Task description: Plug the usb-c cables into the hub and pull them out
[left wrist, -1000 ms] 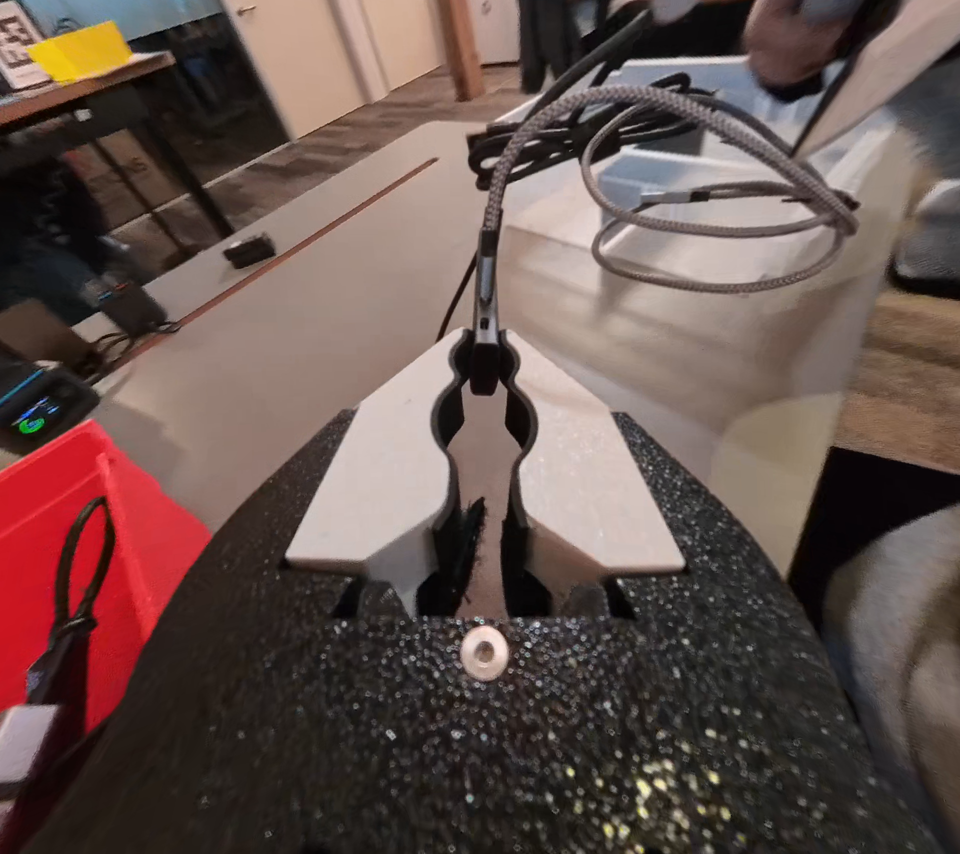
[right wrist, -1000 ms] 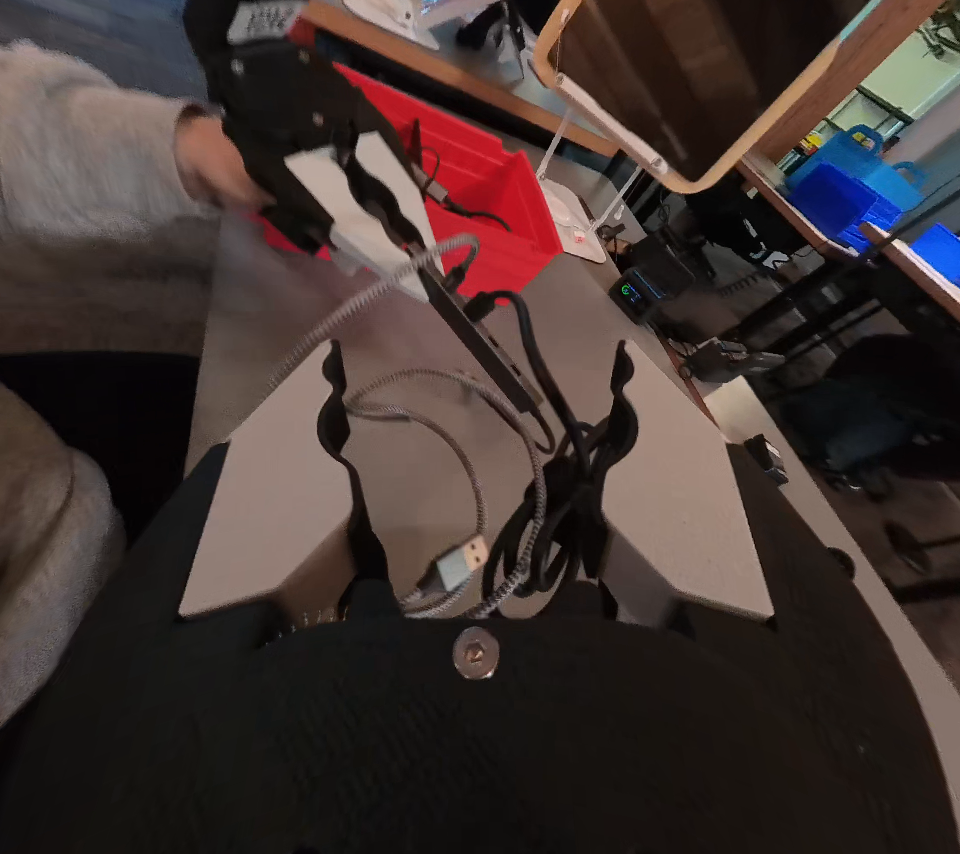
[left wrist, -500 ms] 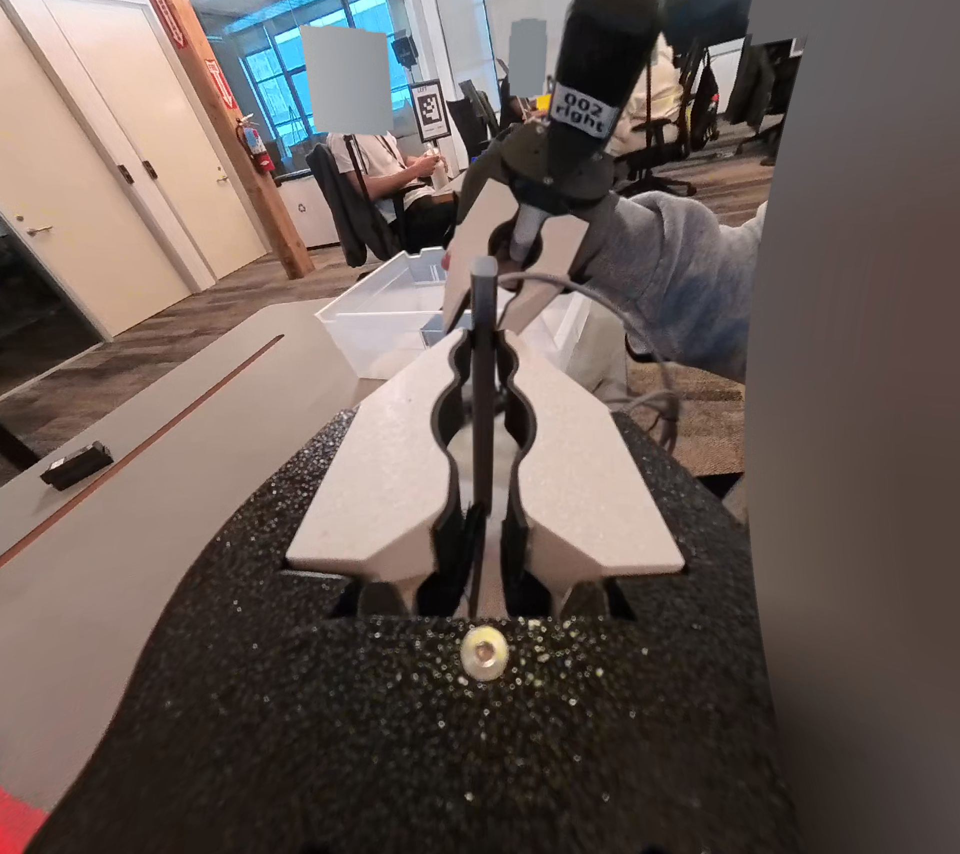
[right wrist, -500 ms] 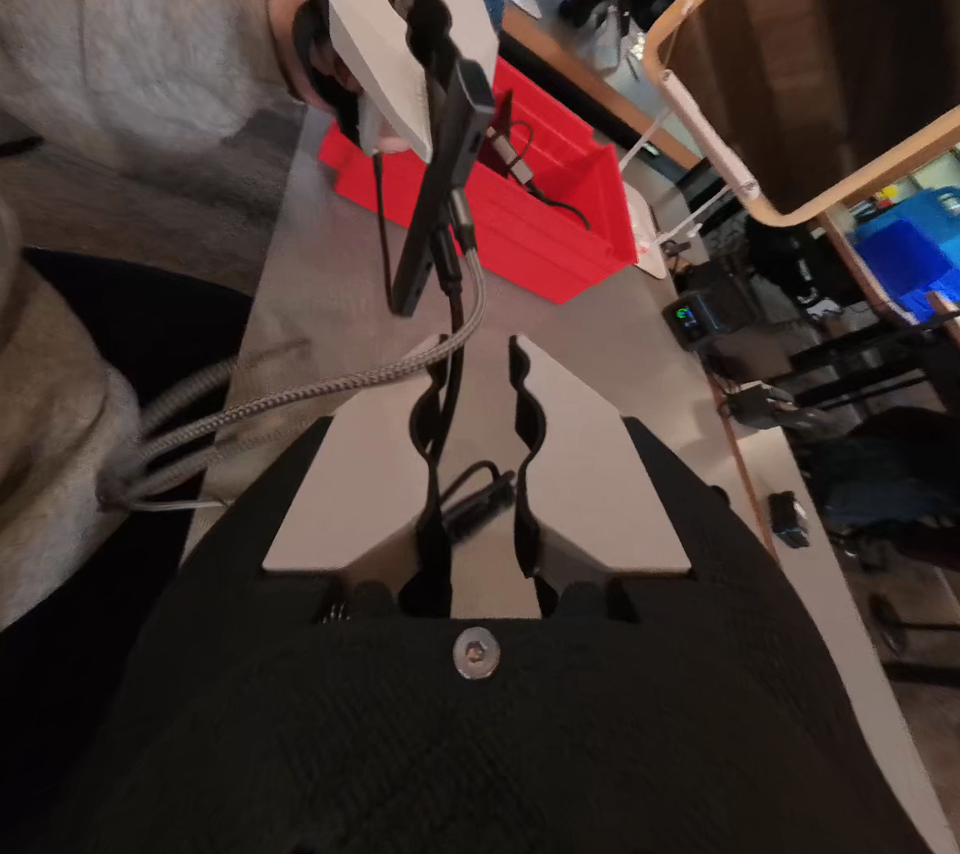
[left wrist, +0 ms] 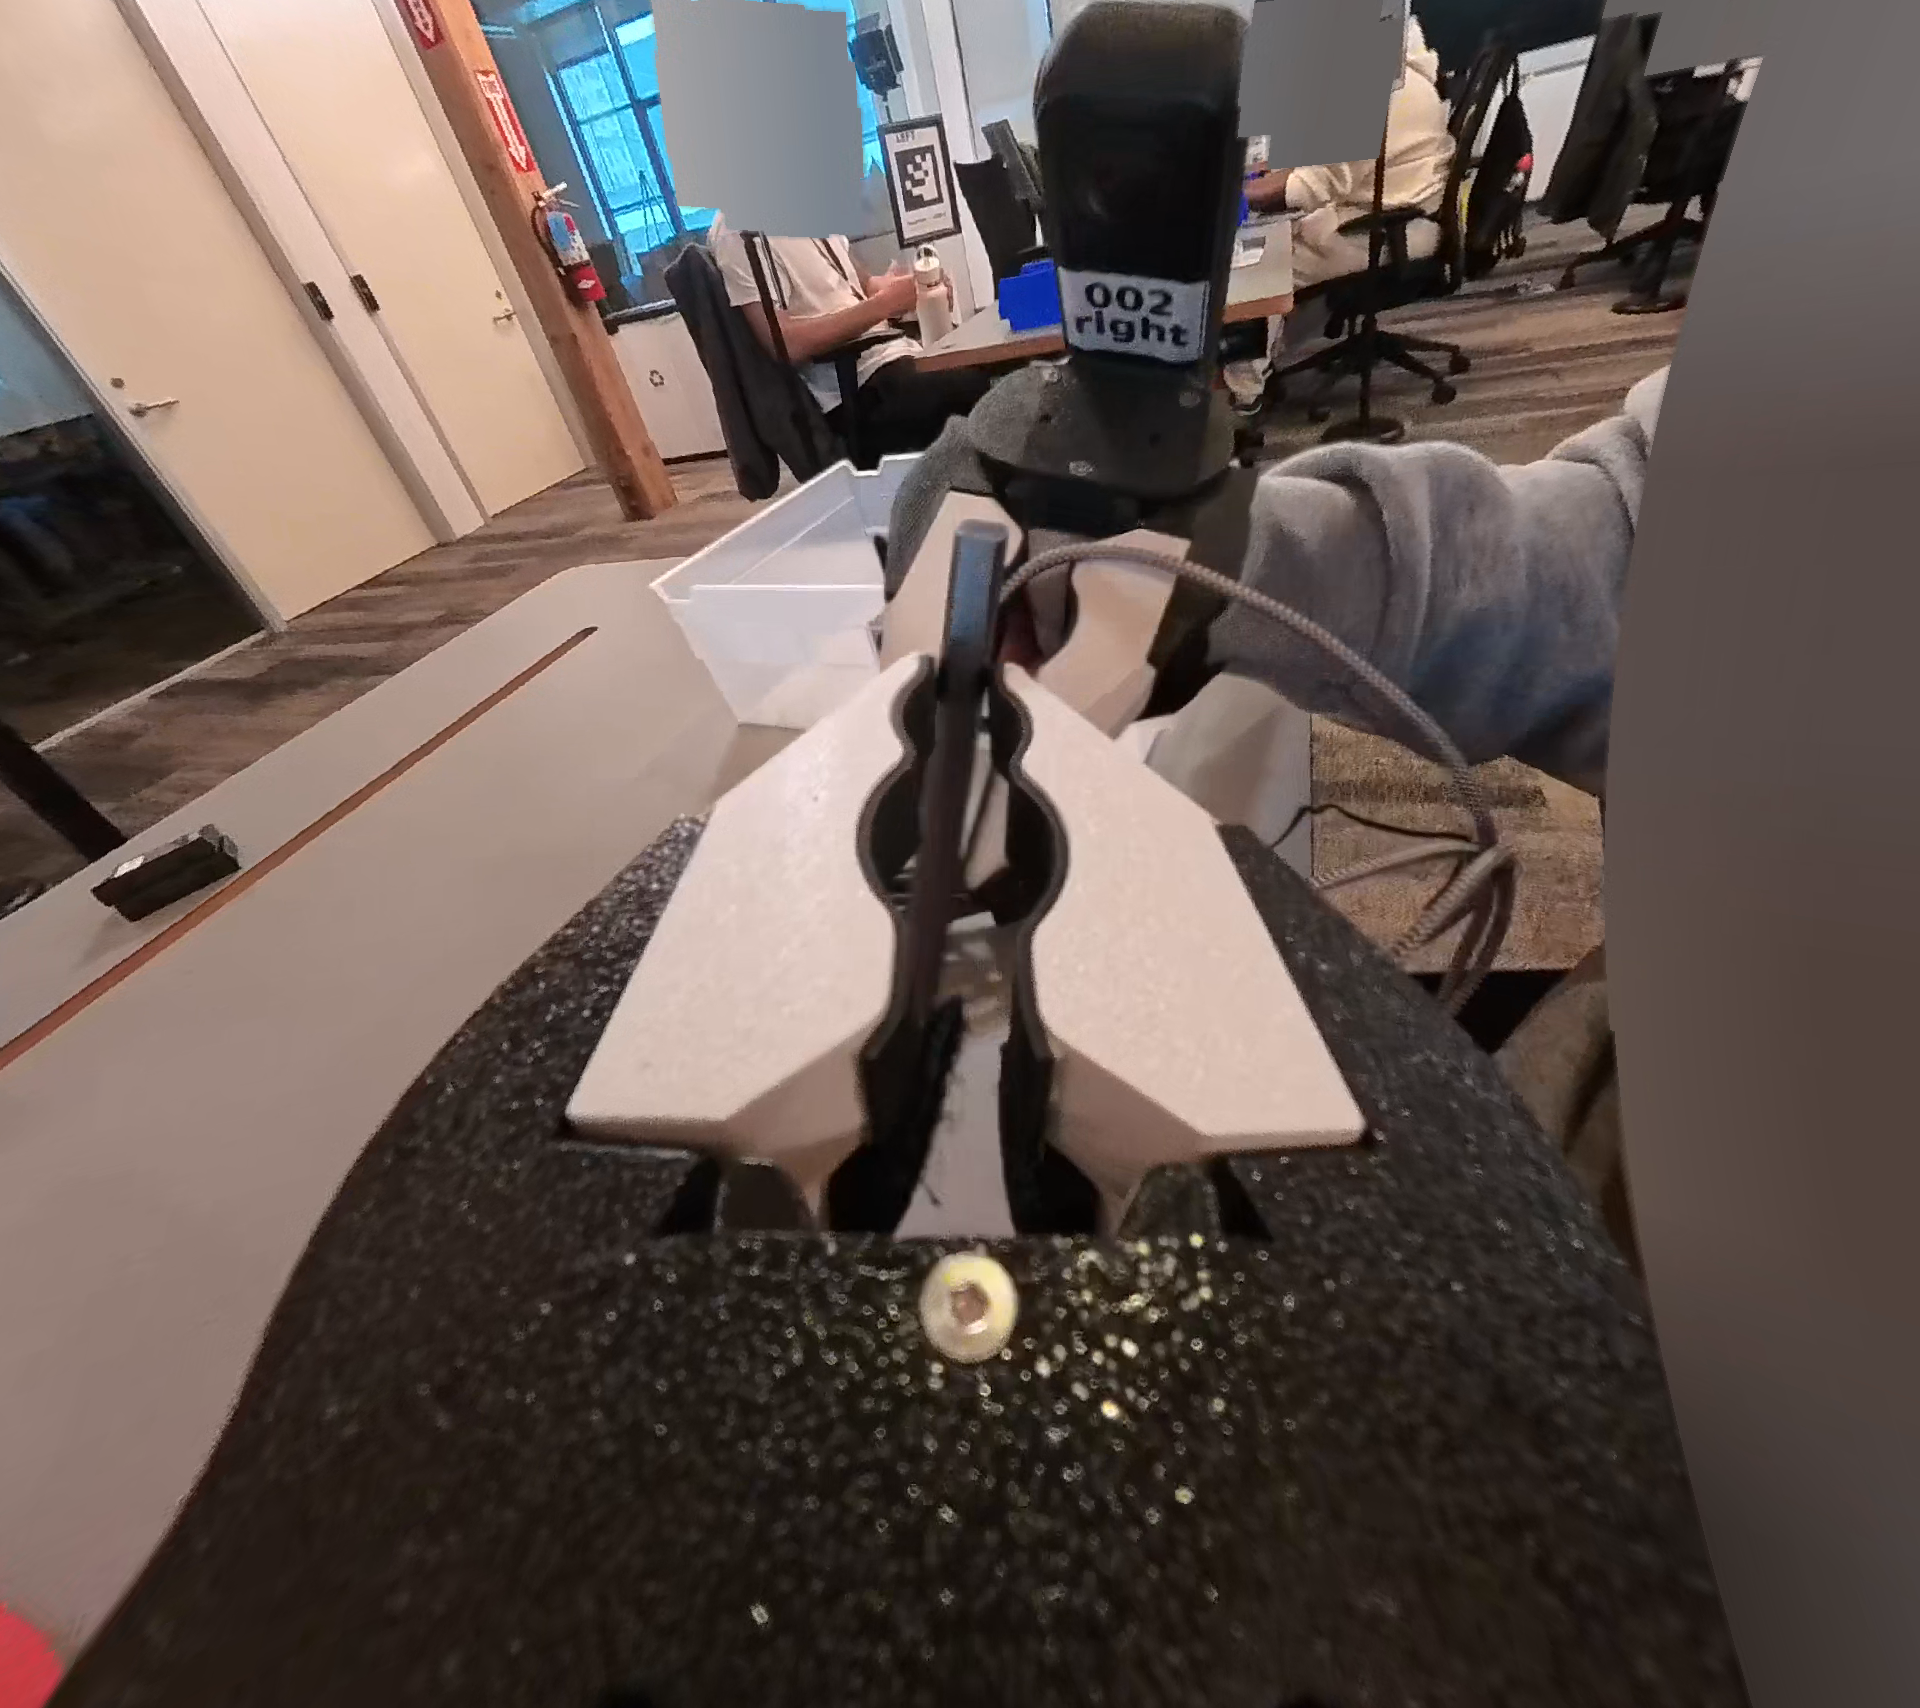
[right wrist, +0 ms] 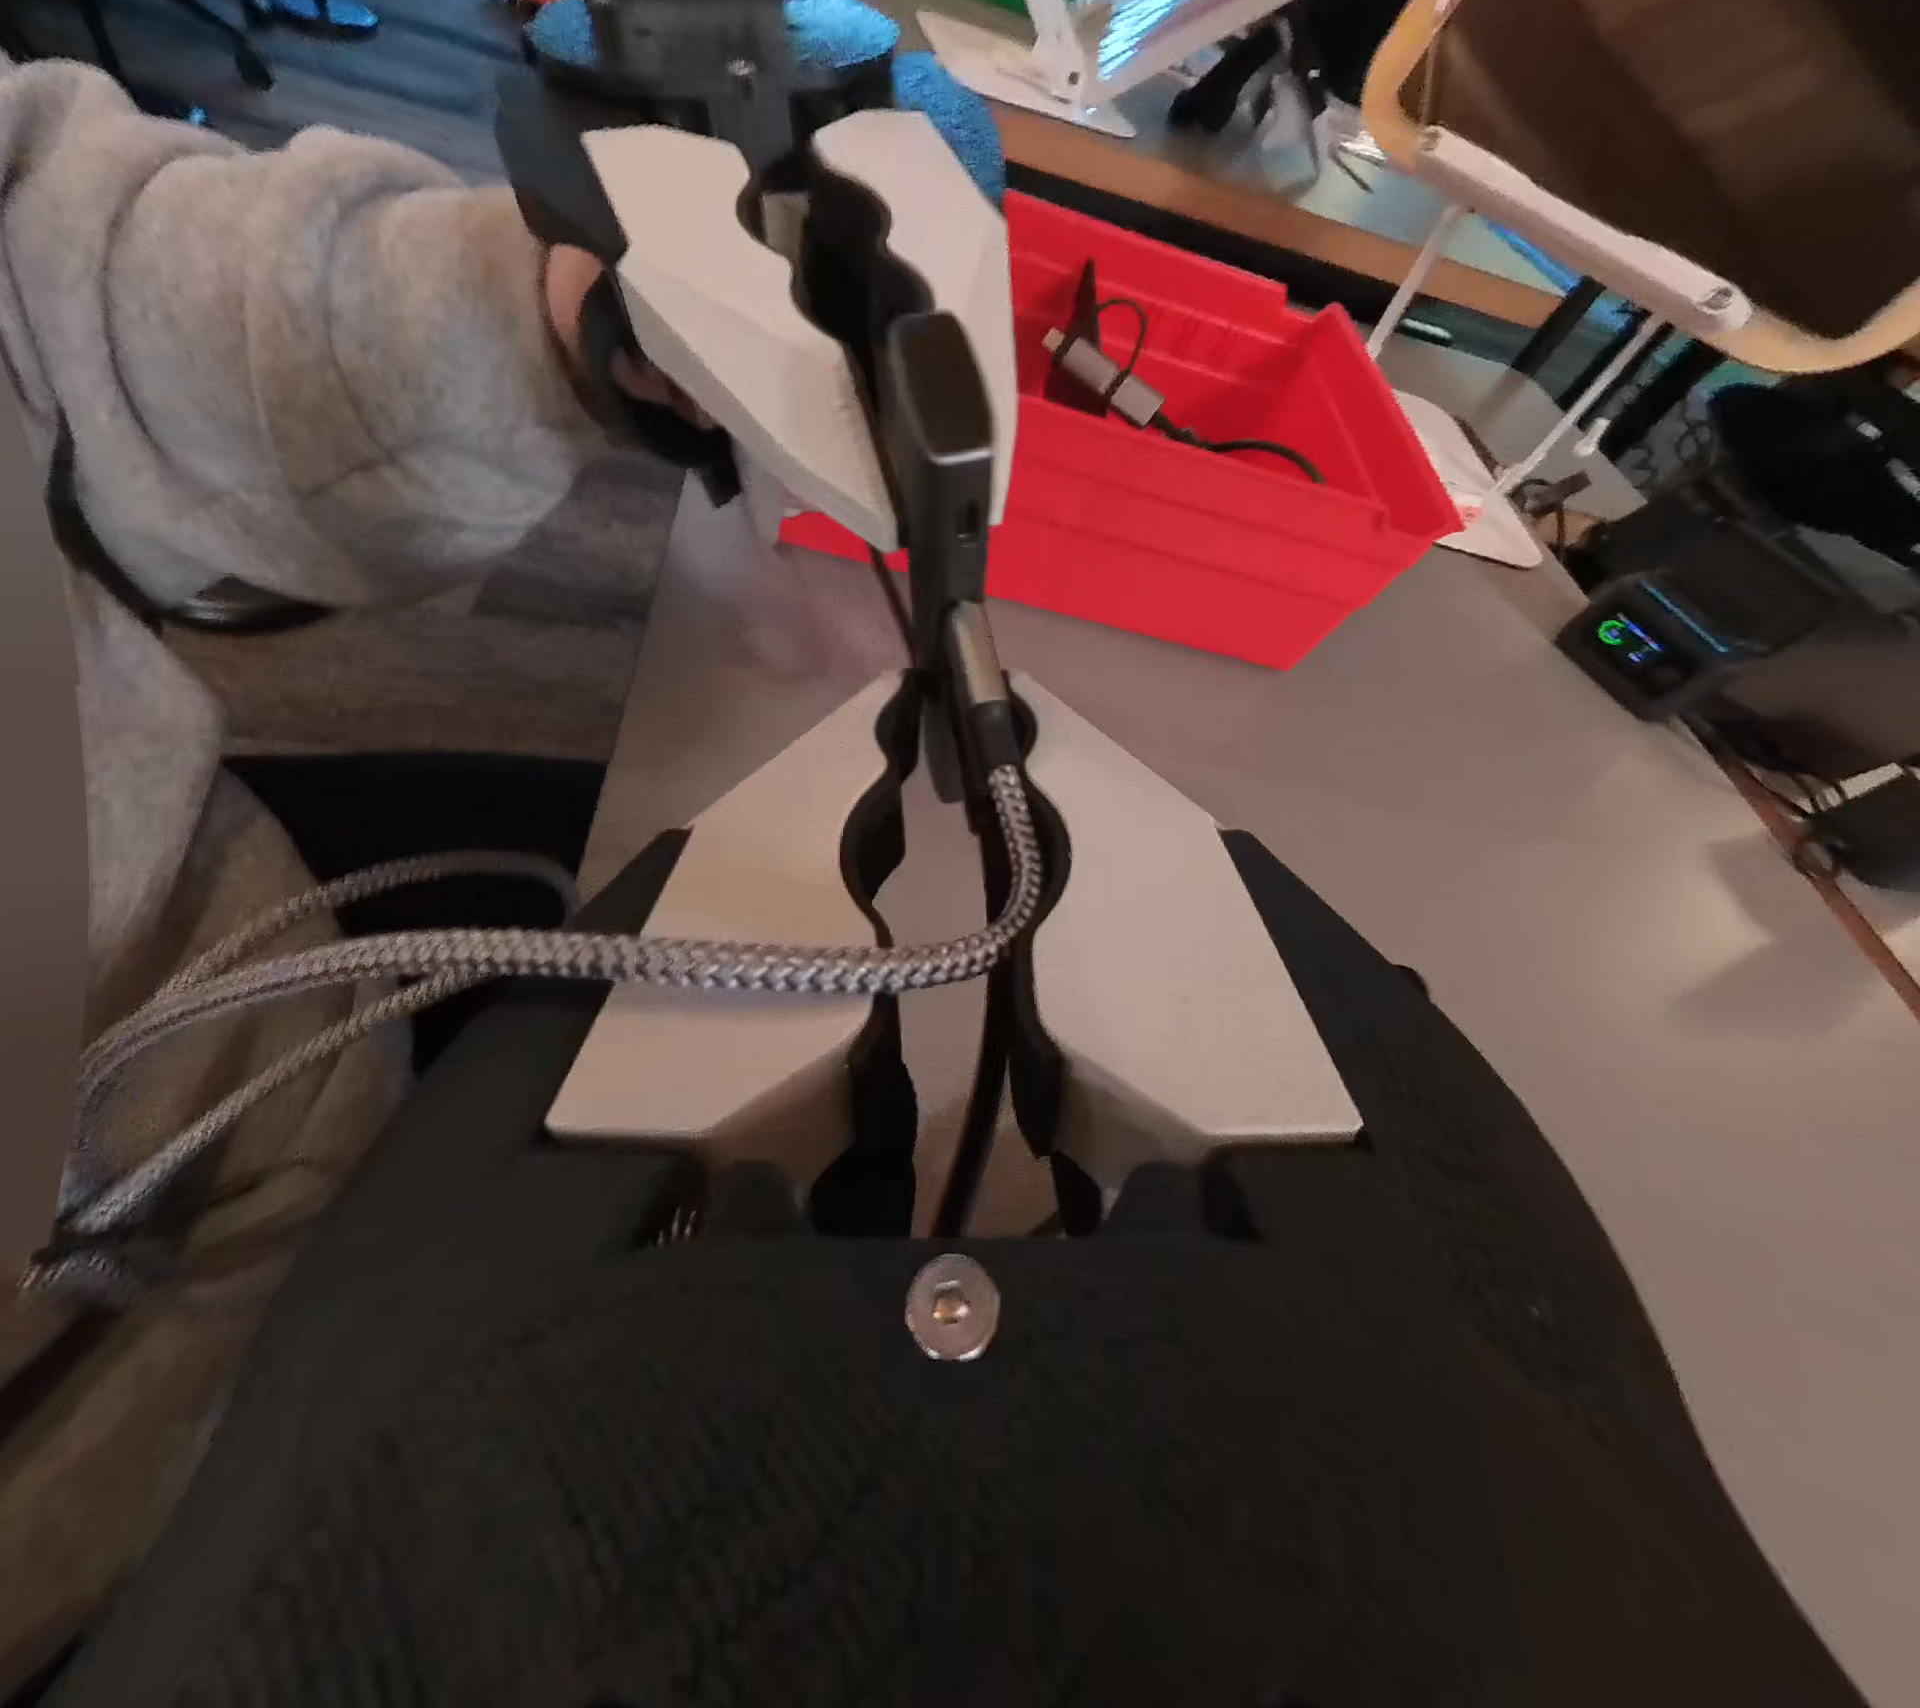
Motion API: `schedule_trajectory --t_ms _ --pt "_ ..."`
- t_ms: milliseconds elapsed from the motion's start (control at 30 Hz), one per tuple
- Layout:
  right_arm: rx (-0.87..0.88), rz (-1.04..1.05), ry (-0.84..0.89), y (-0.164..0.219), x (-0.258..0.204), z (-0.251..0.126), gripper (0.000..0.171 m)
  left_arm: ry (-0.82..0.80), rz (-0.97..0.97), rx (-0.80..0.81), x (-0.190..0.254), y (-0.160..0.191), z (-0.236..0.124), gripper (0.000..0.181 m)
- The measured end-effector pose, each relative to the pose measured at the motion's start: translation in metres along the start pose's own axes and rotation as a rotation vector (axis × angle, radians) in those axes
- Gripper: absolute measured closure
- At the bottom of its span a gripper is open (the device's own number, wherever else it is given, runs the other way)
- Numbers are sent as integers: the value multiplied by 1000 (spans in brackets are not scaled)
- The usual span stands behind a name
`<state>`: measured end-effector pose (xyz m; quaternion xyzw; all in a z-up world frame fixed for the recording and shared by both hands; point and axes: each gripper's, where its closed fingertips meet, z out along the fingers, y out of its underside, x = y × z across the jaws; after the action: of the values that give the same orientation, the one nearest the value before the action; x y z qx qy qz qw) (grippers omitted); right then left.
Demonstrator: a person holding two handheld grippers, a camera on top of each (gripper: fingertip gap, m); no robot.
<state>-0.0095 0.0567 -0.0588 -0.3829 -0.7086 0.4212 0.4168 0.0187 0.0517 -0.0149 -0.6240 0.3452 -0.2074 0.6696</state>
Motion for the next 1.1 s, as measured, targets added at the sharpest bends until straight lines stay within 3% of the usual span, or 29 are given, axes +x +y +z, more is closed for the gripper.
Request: schedule_trajectory --t_ms 100,200,367,567,700,833,967,1100 --pt "-8 -7 97 -4 17 -6 164 -113 -17 56 -15 -11 -3 172" --pt "-13 -33 272 -15 46 -30 164 -227 27 99 -30 -27 -17 155" --pt "71 -37 585 -56 88 -105 164 -372 90 79 -50 -39 -36 152" --pt "145 -32 860 -93 106 -199 164 -410 84 52 -59 -35 -41 159" --pt "29 -113 1019 -100 133 -250 164 -424 57 38 -65 -28 -41 160" --pt "-164 -204 1131 -100 188 -292 164 -418 42 19 -66 -20 -37 162" --pt "-359 -287 1310 -76 253 -332 164 -411 32 -6 -65 -11 -31 162" --pt "-396 -410 1601 -47 286 -371 164 -392 18 -31 -62 0 -22 163"
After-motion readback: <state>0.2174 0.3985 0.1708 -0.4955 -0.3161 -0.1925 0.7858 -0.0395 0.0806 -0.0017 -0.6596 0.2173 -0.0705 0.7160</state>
